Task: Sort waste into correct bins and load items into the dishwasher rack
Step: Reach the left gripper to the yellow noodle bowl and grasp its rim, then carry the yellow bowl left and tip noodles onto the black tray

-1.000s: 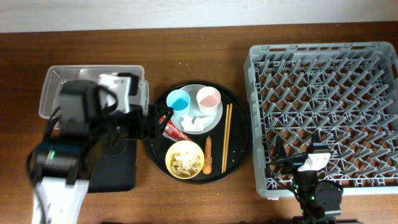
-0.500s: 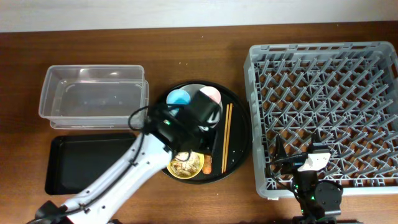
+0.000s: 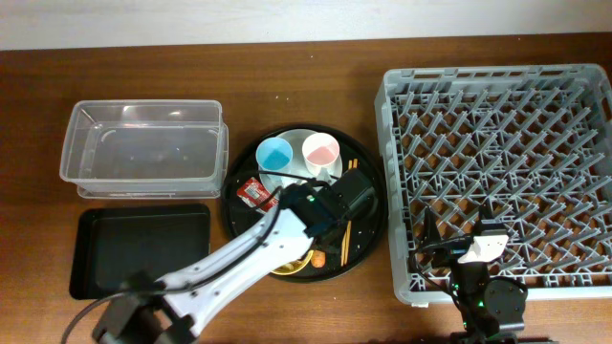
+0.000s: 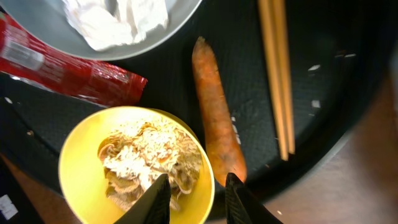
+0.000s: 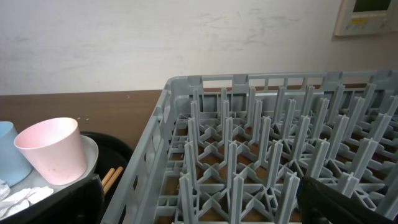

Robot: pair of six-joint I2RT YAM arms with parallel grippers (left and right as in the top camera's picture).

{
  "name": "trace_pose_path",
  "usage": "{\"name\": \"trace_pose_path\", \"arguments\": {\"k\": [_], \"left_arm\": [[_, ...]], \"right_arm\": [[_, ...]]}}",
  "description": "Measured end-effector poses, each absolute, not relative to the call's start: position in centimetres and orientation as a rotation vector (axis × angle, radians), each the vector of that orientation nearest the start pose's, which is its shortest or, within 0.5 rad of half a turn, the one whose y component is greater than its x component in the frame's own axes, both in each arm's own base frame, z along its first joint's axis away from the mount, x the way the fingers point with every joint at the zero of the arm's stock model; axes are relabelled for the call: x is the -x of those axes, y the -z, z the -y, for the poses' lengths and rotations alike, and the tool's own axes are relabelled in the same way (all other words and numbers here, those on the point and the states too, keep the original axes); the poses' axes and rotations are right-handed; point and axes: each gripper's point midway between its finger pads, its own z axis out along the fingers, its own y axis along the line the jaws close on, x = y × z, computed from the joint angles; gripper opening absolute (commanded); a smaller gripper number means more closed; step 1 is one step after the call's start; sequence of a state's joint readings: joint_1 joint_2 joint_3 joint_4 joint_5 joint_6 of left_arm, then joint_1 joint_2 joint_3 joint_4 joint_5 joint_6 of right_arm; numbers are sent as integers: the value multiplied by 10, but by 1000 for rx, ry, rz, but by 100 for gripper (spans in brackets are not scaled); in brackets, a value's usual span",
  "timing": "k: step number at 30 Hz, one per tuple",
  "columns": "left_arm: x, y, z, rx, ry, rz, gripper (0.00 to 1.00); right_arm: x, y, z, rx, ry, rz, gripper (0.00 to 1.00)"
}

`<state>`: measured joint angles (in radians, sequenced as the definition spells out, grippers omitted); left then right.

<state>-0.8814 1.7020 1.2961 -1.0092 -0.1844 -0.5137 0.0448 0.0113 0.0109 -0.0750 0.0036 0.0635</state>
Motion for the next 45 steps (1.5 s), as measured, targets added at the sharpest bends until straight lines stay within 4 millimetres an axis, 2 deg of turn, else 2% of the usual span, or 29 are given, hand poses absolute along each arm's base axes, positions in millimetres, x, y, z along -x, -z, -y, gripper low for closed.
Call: {"name": "trace_pose_path", "arguments": {"k": [3, 7, 12, 16, 18, 21, 22, 23, 29, 31, 36, 40, 45], "left_arm": [[-240, -66, 240, -526, -150, -2914, 29], [-238, -47, 237, -541, -209, -2952, 29], [-237, -43, 237, -534, -216, -2964, 29], [-230, -31, 231, -501, -227, -2989, 28], [-226, -28, 227, -484, -238, -3003, 18], [-222, -27, 230, -474, -205, -3028, 7], [-221, -26, 231, -474, -199, -3032, 6], [-221, -26, 231, -470, -191, -3037, 1], [-218, -27, 228, -488, -210, -3048, 0], [-217, -34, 224, -516, -254, -3051, 0], [-238, -80, 232, -522, -226, -2990, 0], [-243, -117, 200, -401, -201, -2991, 0], [-248, -170, 144, -165, -119, -2944, 0]], "right_arm": [[-246, -158, -10, -18, -79, -1647, 98], [-246, -158, -10, -18, -80, -1647, 98], [-246, -158, -10, -18, -80, -1647, 98], [-246, -158, -10, -18, -80, -1647, 98], [-246, -158, -10, -18, -80, -1647, 99], [-246, -158, -10, -18, -79, -1647, 98], [-246, -158, -10, -18, -80, -1647, 98], [-246, -158, -10, -18, -80, -1647, 98], [-246, -158, -10, -18, -79, -1647, 98], [-246, -158, -10, -18, -79, -1646, 98], [-246, -158, -10, -18, -80, -1647, 98], [-246, -158, -10, -18, -80, -1647, 98], [-246, -158, -10, -19, -80, -1647, 98]]}}
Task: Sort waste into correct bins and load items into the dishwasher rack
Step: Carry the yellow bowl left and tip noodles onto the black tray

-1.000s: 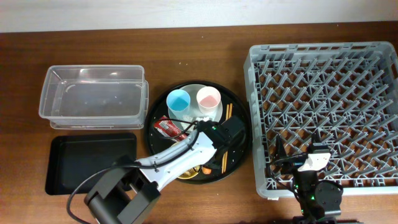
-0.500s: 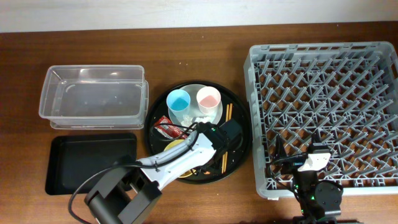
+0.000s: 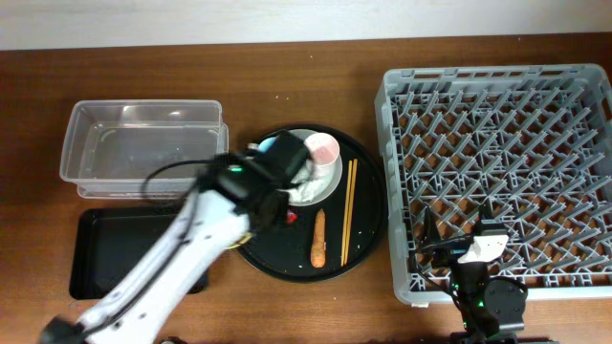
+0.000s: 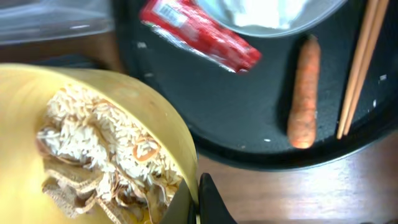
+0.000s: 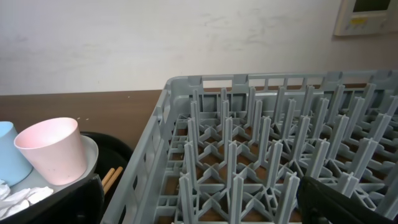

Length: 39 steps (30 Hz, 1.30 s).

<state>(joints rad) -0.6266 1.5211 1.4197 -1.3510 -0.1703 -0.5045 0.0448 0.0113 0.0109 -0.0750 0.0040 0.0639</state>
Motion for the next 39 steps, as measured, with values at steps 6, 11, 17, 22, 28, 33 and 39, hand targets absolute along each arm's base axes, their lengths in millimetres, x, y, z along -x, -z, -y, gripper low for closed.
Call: {"name": "trace_pose_path", "arguments": {"k": [6, 11, 17, 22, 28, 33, 39], "left_arm": [[-251, -207, 52, 239, -117, -2884, 0], [-257, -202, -3, 492, 5, -2855, 0], [-255, -151, -39, 705, 381, -2813, 0], [-246, -121, -68, 892, 789, -2546, 0], [-245, -143, -95, 989, 976, -2257, 0], [-247, -148, -94, 955, 1000, -2234, 0], [-243, -142, -111, 1015, 929, -2219, 0]], "right_arm": [[-246, -158, -10, -18, -79, -1647, 98], [-246, -158, -10, -18, -80, -1647, 98], [-246, -158, -11, -18, -80, -1646, 98], [-246, -158, -11, -18, -80, -1647, 99], [-246, -158, -11, -17, -80, -1647, 98], [-246, -158, -11, -17, -79, -1647, 98], [-246, -158, -11, -18, -80, -1647, 98]]}}
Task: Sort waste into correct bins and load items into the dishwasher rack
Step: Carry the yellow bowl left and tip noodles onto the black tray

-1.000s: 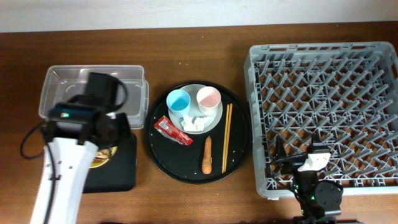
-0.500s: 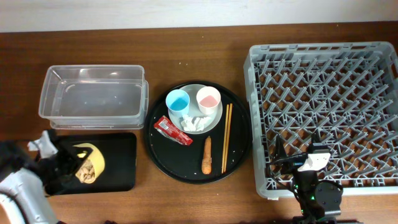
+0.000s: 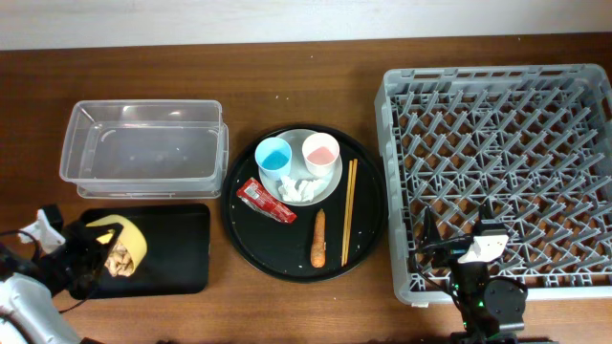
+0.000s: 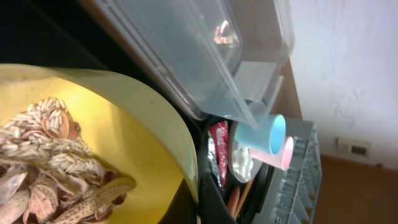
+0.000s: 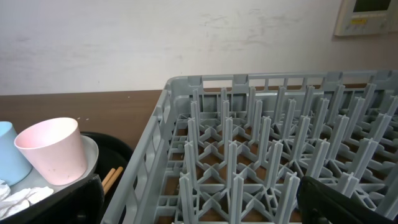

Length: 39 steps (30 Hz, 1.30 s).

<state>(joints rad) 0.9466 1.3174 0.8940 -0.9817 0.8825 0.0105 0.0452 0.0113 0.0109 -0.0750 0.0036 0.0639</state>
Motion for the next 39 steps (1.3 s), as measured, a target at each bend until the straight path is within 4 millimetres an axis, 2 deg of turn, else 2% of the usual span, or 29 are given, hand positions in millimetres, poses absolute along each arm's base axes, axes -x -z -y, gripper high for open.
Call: {"name": "trace_pose_path", "arguments": {"k": [4, 9, 13, 17, 20, 24, 29, 32, 37, 39], "left_arm": [[-243, -140, -124, 995, 855, -2214, 0], [-239, -137, -123, 977, 839, -2242, 0], [-250, -158, -103, 789, 997, -2128, 0], [-252, -170, -84, 660, 1124, -2013, 0], [-250, -168, -77, 580, 1133, -1984, 0], [-253, -173, -78, 491, 1095, -1959, 0], [-254, -189, -73, 467, 1175, -1861, 0], [-254, -190, -73, 467, 1183, -1846, 0], [-250, -191, -70, 576, 1266, -1831, 0], [-251, -190, -72, 556, 1246, -1831, 0]], "right_arm": [[-246, -158, -11, -17, -79, -1647, 98], [-246, -158, -11, -18, -80, -1647, 98], [-246, -158, -11, -18, -80, -1647, 98], [-246, -158, -11, -18, -80, -1647, 98], [-246, -158, -11, -18, -80, -1647, 98], [-246, -158, -11, -18, -80, -1647, 98], [-246, -158, -11, -18, -80, -1647, 98], [-246, -158, -11, -18, -80, -1647, 98], [-246, -158, -11, -18, -80, -1647, 98], [-246, -158, -11, -18, -80, -1647, 98]]}}
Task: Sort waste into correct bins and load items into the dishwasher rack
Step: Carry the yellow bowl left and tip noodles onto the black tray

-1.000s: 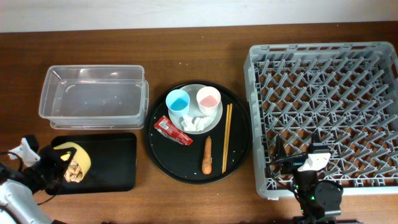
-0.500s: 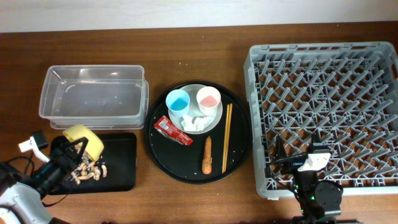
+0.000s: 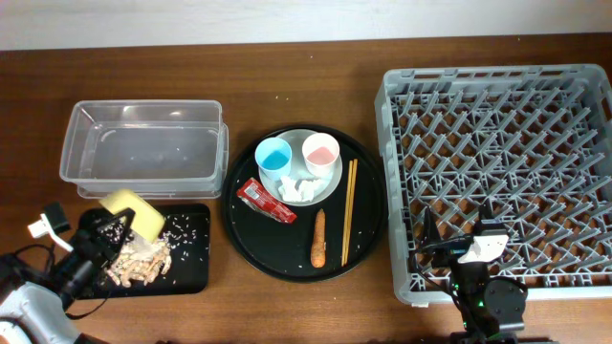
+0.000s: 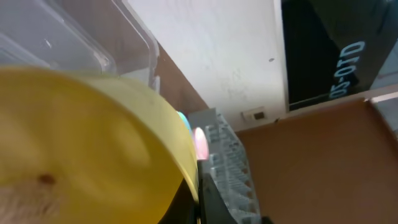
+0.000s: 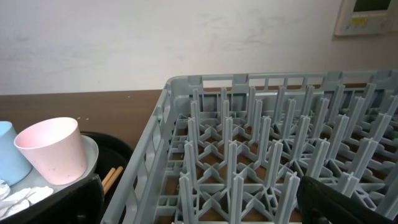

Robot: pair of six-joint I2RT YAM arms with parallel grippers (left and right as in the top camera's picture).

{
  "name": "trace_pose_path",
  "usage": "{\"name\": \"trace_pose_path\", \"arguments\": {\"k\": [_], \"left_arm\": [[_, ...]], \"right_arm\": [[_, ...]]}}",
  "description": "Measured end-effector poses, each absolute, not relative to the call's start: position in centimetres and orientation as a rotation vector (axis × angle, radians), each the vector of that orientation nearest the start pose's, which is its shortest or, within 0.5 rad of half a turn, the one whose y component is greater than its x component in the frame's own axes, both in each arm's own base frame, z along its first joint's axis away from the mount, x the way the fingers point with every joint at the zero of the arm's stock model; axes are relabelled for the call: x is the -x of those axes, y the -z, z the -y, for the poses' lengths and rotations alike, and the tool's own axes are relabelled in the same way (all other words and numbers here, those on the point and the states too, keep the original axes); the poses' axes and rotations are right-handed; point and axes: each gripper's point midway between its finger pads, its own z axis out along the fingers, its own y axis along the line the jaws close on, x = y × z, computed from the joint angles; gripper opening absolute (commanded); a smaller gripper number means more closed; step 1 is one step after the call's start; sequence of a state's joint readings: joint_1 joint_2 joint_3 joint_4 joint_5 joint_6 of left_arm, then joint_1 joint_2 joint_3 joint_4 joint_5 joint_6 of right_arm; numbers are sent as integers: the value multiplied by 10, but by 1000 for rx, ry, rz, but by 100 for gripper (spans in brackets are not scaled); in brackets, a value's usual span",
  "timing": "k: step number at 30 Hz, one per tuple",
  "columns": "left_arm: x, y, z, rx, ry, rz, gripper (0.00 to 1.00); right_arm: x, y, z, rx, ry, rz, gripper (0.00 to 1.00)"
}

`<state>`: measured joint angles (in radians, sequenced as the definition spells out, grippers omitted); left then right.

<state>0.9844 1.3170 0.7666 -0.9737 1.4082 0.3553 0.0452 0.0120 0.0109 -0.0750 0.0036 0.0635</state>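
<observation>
My left gripper [image 3: 100,227] is shut on the rim of the yellow bowl [image 3: 134,212], which is tipped over the black bin [image 3: 186,272]. Its food scraps [image 3: 139,258] lie spilled in that bin. In the left wrist view the bowl [image 4: 87,143] fills the frame and looks nearly emptied. The round black tray [image 3: 273,253] holds a white plate [image 3: 325,186] with a blue cup [image 3: 273,156], a pink cup [image 3: 320,150] and tissue [image 3: 298,189], a red wrapper [image 3: 260,200], a carrot [image 3: 318,238] and chopsticks [image 3: 348,210]. My right gripper [image 5: 199,199] rests open at the grey rack's [image 3: 497,172] front edge.
A clear plastic tub [image 3: 143,148] stands behind the black bin at the left. The wooden table [image 3: 287,57] runs along the back. In the right wrist view the pink cup [image 5: 51,149] stands left of the rack wall [image 5: 146,155].
The yellow bowl has been tipped further over the black bin. The food that was inside it now lies scattered on the bin's floor. The right arm has not moved.
My left gripper stood open over the yellow bowl's rim on the round tray. Then it was shut on the bowl, lifted beside the tray. Later it held the bowl over the black bin, still full. Now the scraps lie in the bin.
</observation>
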Motion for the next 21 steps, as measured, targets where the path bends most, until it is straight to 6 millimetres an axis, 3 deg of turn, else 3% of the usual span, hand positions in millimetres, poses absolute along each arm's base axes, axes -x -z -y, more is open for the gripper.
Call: {"name": "trace_pose_path", "arguments": {"k": [14, 17, 21], "left_arm": [[-250, -199, -68, 617, 1344, -1771, 0], [-249, -179, -72, 655, 1262, -1883, 0], [-247, -172, -68, 682, 1258, -1931, 0]], "right_arm": [[-246, -158, -11, -18, -80, -1647, 99], [-246, -158, -11, -18, -80, -1647, 98], [-246, -158, -11, -18, -80, -1647, 98]]}}
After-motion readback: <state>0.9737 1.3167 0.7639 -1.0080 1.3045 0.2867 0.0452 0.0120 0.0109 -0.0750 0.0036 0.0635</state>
